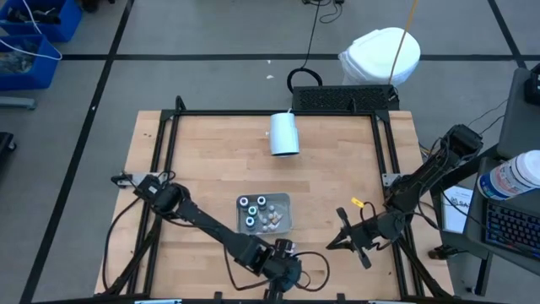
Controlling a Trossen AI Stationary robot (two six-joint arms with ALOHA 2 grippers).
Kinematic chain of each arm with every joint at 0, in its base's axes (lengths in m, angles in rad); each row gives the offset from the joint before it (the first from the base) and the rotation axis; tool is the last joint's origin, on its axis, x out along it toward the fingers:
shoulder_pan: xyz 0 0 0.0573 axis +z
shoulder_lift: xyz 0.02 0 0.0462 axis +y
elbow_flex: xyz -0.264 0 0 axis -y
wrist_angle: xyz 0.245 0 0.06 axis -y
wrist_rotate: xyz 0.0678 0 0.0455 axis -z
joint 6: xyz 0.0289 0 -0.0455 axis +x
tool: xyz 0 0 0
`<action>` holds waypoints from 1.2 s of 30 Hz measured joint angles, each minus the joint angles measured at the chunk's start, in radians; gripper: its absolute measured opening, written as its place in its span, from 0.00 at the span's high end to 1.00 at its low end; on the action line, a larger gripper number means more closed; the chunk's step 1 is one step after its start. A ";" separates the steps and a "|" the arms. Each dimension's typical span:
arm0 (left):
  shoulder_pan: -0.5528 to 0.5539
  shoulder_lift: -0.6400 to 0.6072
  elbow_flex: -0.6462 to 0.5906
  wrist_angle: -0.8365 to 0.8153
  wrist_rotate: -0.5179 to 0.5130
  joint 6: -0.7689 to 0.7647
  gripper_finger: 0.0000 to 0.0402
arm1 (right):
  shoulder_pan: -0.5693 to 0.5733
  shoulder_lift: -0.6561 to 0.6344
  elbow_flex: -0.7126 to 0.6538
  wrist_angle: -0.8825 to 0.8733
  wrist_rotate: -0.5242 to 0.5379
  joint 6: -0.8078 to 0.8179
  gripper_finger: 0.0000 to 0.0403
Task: Pick & Place food coloring
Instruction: Put the orange food coloring bottle into the gray bin
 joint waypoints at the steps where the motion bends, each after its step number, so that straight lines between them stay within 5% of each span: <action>1: -0.003 0.000 0.000 -0.001 -0.001 -0.022 0.46 | -0.003 0.000 0.000 0.000 0.000 0.000 1.00; 14: -0.048 0.000 0.000 -0.016 -0.097 -0.250 0.46 | -0.006 -0.013 0.000 -0.064 0.000 -0.089 1.00; 27: -0.114 0.000 -0.027 -0.020 -0.345 -0.322 0.46 | -0.005 -0.066 0.000 -0.151 -0.005 -0.084 1.00; 36: -0.054 0.001 -0.141 0.106 -0.270 -0.349 0.46 | -0.005 -0.066 0.000 -0.151 -0.003 -0.091 1.00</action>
